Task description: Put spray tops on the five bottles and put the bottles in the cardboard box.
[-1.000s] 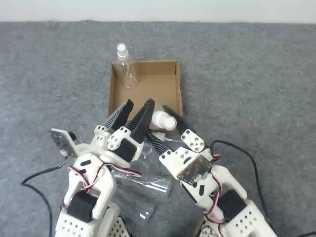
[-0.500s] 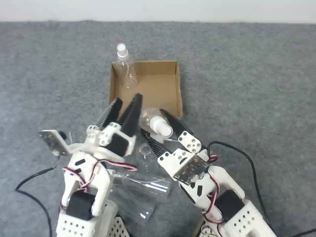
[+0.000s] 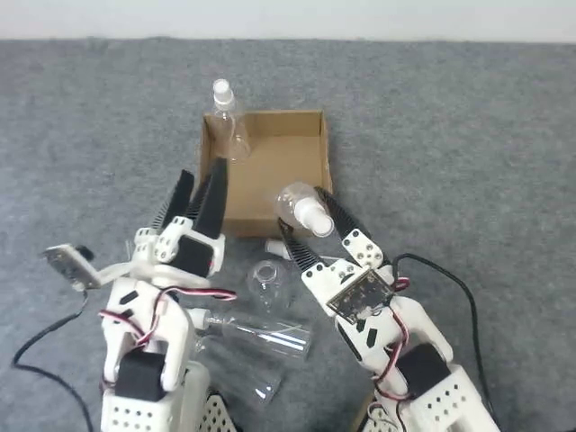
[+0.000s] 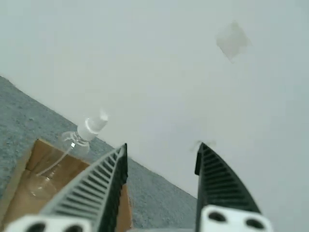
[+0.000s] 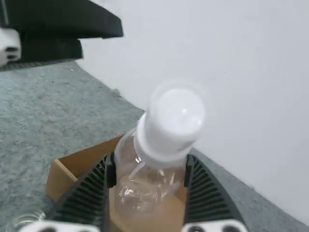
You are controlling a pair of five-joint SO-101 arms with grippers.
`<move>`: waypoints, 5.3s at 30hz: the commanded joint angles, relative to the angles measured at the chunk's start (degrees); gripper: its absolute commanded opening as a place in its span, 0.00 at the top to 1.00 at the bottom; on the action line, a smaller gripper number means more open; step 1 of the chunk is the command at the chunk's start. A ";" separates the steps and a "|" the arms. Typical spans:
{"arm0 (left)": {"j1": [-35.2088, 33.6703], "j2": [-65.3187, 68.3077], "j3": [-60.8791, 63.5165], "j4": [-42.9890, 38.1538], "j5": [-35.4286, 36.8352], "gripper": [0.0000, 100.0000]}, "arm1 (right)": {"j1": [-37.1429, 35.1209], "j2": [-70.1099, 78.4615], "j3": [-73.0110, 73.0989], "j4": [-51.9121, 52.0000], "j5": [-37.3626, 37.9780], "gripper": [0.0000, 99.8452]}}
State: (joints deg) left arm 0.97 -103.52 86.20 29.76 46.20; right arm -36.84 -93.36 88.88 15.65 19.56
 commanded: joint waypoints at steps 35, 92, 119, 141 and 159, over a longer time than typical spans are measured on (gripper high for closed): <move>-27.96 -0.88 6.64 -1.76 -10.20 0.99 | 0.57 1.27 -10.90 10.51 0.62 0.99; -28.22 -0.70 10.33 -7.47 -10.90 0.98 | -5.49 75.65 -64.79 2.95 0.18 0.99; -28.22 -0.70 10.33 -7.47 -10.90 0.98 | 0.31 104.31 -78.42 -5.67 -16.26 0.98; -28.75 -0.79 10.33 -7.47 -10.90 0.98 | 0.13 107.56 -78.42 -7.96 -12.04 0.99; -32.26 -0.88 10.33 -7.82 -10.90 0.98 | -0.92 110.02 -75.78 -15.16 -8.35 0.99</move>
State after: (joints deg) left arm -30.86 -103.52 97.19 22.99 35.74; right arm -37.36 17.85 14.86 2.46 8.13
